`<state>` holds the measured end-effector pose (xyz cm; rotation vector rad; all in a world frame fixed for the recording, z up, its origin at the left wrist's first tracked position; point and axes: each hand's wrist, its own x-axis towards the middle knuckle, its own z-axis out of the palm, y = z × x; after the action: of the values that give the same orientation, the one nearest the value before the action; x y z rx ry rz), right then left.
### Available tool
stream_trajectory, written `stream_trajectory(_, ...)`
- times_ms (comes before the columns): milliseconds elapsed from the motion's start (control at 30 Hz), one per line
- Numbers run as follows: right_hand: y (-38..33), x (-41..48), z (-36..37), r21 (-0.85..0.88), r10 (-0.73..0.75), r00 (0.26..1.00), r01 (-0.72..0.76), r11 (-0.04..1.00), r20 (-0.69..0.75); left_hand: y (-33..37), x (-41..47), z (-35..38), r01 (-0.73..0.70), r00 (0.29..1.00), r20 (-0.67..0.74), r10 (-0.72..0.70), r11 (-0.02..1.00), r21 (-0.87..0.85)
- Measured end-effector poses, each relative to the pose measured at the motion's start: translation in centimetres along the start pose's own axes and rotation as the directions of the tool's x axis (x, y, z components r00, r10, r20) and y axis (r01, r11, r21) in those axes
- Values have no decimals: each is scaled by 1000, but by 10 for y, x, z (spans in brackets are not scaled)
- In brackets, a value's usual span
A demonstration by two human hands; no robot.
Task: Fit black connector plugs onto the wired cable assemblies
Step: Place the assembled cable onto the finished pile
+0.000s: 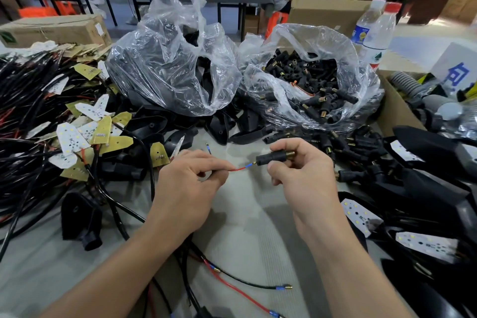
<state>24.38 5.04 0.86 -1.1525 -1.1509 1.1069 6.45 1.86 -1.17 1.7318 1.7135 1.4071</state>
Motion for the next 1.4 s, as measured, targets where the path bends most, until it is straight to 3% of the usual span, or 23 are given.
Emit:
stream_trajectory(100, -1, 0, -2, -20, 3, 1000, -2, 1000, 25, 2, -1, 2, 2, 1000, 10, -2, 1000, -5)
stream_trajectory(300, -1, -8, 3, -114, 79, 964, -51, 992, 254, 7, -7, 2, 34, 999, -7, -34, 999, -28)
stream_trajectory(500, 0, -4, 4, 70, 117, 989, -124, 990, 96, 6, 0, -5, 86, 996, 25, -87, 996, 24)
stream_trajectory(600, -1, -2, -1, 174, 150, 985, -164, 971, 91, 2, 2, -3, 131, 991, 25, -133, 989, 72)
stream_trajectory(700, 0, -2, -2, 172, 152, 980, -173, 970, 127, 1, 2, -2, 114, 992, 36, -118, 988, 100)
stream_trajectory(867, -1, -8, 5, 19, 130, 970, -137, 990, 204, -3, 1, 2, 47, 996, 71, -44, 998, -34)
stream_trajectory(1000, -2, -8, 3, 59, 124, 968, -140, 988, 219, -1, 0, 1, 151, 980, 165, -113, 960, -236)
stream_trajectory(1100, -1, -10, 3, 50, 110, 963, -126, 991, 245, 0, -1, 4, 115, 979, 191, -66, 959, -258)
stream_trajectory(1233, -4, -9, 4, 156, 159, 946, -209, 965, 284, -1, -1, 3, 137, 985, 139, -104, 957, -254)
stream_trajectory(1300, -2, -8, 5, 66, 112, 969, -129, 989, 221, 2, -2, 1, 138, 983, 150, -105, 965, -225)
stream_trajectory(1400, 2, -5, 2, -188, -102, 995, 100, 977, 3, 9, -6, 2, 140, 981, 156, -113, 976, -170)
